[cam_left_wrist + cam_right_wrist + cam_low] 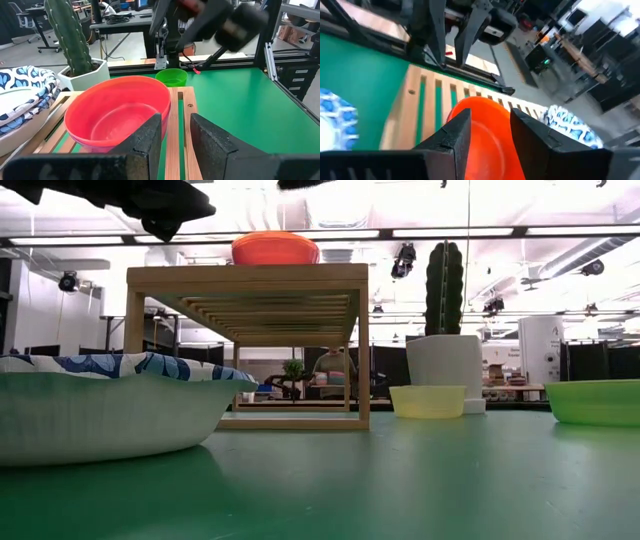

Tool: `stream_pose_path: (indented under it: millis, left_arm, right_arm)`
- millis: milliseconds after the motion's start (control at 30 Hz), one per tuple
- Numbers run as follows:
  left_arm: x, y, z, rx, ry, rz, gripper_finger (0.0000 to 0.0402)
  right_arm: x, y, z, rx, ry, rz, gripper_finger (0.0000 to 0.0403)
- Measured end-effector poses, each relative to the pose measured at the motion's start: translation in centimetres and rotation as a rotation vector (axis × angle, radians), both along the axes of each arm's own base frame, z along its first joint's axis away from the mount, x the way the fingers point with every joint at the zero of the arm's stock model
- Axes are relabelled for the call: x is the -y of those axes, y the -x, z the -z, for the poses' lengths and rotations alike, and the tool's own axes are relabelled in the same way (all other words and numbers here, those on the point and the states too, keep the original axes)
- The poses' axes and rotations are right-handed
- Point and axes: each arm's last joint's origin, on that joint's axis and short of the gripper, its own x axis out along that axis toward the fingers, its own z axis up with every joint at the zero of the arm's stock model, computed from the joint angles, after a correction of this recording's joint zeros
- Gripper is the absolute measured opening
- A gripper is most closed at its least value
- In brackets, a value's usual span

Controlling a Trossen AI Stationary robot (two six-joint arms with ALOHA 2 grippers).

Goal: Place and stack bowls onto a shelf
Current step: Stack the yellow bowl on top of the orange bowl on the shelf

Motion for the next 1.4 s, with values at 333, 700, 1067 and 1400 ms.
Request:
stream_pose_path:
  millis: [333,700,1067,1400]
  left_arm:
    - [0.0,-0.1,-0.1,0.011,0.001,-0.001,0.0086]
    - [0.0,-0.1,-0.1,0.017,0.002,-0.001,0.0086]
    - [0.0,-0.2,-0.1,0.014,-0.012,0.001,0.0086]
    - [0.0,-0.4,-0.4,0.045,-0.027,0.003,0.0086]
  right_arm:
    - [1.3,7.1,-0.7,-0.266,-0.275,0.177,0.0115]
    - [5.0,11.1,7.9,-0.426,-0.35,0.381,0.0145]
    - [10.8,11.8,14.4,-0.468,-0.488,0.384,0.0149]
    - [11.8,10.5,17.3,-0.532,-0.532,0.326,0.0136]
